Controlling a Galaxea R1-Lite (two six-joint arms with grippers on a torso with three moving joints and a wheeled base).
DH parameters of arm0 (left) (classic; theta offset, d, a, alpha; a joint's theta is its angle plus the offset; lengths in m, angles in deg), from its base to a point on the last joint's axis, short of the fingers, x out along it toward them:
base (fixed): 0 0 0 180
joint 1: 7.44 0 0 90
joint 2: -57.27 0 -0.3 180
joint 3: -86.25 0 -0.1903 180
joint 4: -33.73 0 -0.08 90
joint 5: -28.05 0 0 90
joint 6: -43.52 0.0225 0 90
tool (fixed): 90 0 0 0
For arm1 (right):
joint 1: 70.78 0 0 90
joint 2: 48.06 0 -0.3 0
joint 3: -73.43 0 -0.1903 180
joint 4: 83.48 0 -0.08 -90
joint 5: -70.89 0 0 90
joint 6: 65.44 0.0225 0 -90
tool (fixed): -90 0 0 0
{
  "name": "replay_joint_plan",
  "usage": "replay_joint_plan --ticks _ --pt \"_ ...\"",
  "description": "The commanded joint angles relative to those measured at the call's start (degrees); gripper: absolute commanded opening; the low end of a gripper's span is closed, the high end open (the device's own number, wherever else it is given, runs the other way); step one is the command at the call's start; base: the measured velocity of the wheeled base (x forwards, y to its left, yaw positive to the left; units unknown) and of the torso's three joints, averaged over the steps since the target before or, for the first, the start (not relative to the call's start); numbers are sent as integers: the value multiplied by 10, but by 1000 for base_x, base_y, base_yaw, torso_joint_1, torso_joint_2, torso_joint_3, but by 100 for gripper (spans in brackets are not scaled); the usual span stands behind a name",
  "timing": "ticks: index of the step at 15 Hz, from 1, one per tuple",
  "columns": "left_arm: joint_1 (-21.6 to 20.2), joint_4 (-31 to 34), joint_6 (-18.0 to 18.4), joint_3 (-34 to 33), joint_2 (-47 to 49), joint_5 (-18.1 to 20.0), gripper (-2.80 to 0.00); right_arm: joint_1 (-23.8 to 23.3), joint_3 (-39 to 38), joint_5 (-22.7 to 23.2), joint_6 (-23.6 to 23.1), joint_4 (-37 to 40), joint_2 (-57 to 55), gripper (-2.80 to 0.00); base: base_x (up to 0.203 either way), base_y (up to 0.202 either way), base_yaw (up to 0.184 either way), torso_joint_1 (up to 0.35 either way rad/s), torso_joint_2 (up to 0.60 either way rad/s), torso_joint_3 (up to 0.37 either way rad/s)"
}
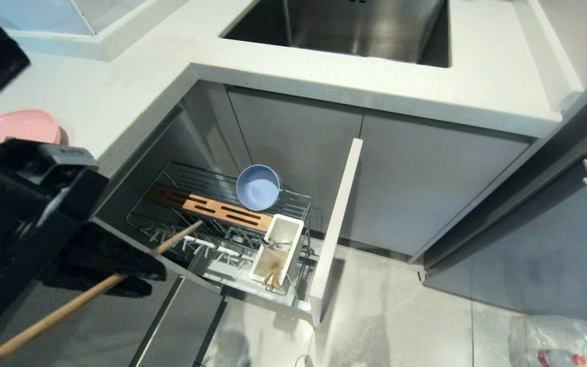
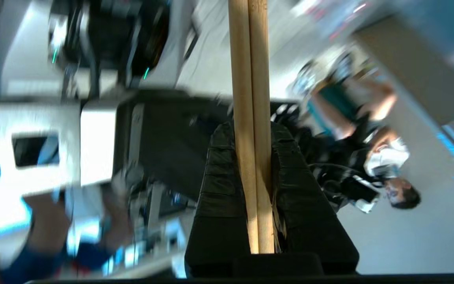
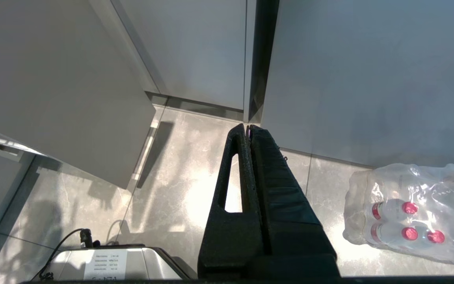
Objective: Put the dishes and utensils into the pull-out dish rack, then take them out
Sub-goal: Pick up the chopsticks and place it in the cupboard
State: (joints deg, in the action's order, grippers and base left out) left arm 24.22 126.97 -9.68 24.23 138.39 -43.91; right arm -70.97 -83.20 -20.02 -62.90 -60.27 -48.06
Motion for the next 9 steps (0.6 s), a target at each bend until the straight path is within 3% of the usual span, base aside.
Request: replay_joint_plan --ticks 1,4,9 --pt "-4 9 -3 -13 52 13 -280 0 0 0 0 0 0 -280 0 0 0 0 0 0" --pt "-14 10 0 -34 124 36 -280 0 0 0 0 0 -1 -280 0 0 0 0 0 0" --pt "-20 -34 10 -47 219 44 -280 0 0 0 0 0 0 -280 0 0 0 0 0 0"
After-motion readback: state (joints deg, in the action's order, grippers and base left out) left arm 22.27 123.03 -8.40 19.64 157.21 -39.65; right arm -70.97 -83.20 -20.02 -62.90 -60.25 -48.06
